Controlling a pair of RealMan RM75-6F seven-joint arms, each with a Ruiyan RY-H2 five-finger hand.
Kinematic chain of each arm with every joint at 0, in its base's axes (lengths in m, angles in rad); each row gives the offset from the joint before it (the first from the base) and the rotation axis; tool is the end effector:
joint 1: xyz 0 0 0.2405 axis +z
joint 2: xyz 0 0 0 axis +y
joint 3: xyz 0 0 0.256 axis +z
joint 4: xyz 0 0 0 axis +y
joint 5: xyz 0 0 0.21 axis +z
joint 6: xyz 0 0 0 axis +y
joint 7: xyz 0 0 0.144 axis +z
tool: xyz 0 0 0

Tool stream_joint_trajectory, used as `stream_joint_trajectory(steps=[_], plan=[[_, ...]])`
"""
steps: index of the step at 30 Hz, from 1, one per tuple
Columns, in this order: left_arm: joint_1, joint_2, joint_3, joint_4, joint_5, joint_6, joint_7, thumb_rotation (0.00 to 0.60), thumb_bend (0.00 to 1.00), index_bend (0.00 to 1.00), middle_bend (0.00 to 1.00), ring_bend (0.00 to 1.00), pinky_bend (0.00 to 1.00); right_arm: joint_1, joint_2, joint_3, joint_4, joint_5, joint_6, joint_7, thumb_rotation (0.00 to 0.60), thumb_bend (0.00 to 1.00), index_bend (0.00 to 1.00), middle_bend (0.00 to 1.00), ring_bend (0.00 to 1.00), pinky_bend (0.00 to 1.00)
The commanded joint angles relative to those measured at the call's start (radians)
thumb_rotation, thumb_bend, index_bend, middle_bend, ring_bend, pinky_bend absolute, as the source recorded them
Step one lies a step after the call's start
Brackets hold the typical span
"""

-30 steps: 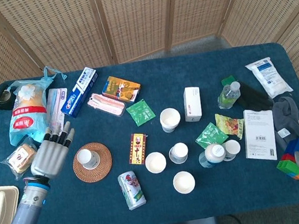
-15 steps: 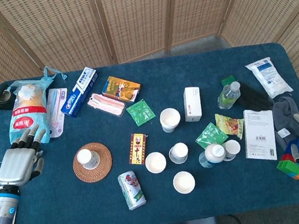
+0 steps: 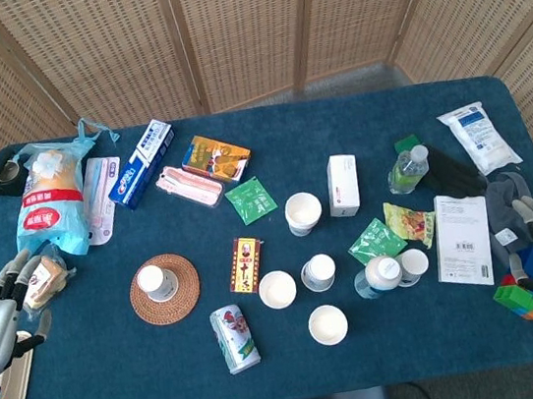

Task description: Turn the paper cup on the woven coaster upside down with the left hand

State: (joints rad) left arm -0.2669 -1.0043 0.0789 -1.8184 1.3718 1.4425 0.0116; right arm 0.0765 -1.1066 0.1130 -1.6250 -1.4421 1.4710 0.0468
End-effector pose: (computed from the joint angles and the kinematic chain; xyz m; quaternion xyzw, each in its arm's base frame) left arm -0.2766 0.2016 0.1611 -0.6112 -0.4342 -0.3802 0.5416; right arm -0.3137 -0.1911 0.1723 0.5551 -0.4025 0.4091 0.6021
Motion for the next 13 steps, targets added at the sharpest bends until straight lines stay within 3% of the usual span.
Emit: stream_joint_trajectory(steps=[1,13], plan=[[0.009,0.001,-0.011,0.003,0.011,0.007,-0.002,0.6,0.53,0.0,0.0,0.0,0.17,0.001,-0.002,0.001,0.0,0.001,0.0,-0.002,0.6,0.55,0.0,0.0,0.0,0.0],[0.014,-0.017,-0.056,0.012,0.007,-0.033,0.012,0.6,0.52,0.0,0.0,0.0,0.16,-0.005,0.0,0.0,-0.01,0.015,0.003,-0.013,0.6,0.55,0.0,0.0,0.0,0.0]])
